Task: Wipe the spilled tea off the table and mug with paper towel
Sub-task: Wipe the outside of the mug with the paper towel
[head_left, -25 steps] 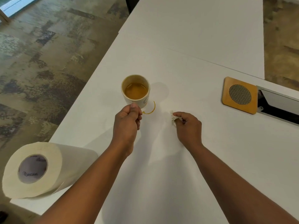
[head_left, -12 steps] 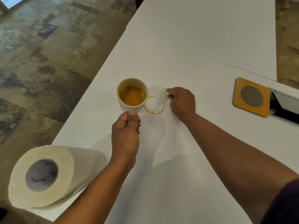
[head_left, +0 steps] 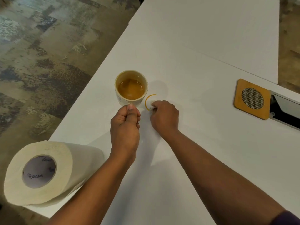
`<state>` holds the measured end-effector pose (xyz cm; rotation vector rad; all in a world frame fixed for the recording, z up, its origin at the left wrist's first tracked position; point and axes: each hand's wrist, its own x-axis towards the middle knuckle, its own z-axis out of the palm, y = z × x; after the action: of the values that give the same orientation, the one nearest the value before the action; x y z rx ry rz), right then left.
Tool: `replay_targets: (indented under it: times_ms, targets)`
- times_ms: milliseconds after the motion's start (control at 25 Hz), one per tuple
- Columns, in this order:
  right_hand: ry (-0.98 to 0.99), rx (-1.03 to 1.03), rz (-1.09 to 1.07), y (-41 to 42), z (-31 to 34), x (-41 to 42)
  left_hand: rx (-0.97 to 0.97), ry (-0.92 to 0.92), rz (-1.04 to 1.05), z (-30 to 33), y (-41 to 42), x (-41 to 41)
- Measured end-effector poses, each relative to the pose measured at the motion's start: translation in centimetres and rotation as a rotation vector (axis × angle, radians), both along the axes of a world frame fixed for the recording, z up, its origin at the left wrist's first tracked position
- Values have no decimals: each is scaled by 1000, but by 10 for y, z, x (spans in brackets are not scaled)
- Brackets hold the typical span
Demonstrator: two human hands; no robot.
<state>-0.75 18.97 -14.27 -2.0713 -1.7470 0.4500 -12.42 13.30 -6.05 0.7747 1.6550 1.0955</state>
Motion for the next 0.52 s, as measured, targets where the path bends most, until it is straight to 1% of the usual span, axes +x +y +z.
replay_targets:
  times_ms: [40,80,200,240,280,320,520]
  targets:
    - [106,-26,-52,4,2,-7,2,-6,1,0,-1,0]
    - [261,-64,-132,9,5,-10,4,-21,2,0,-1,0]
    - [898,-110,-465,23,20,2,2,-58,5,-2,-4,-1]
    - [1048,-108,-519,26,24,11,2,-67,5,-2,-5,-1]
    - [1130,-114,-527,28,28,20,3,-77,4,-2,-6,-2]
    - [1155,-129,-510,29,31,28,3,-86,2,-2,-7,-2]
    - [1093,-174,-457,36,31,47,9,-88,2,-1,-8,-4]
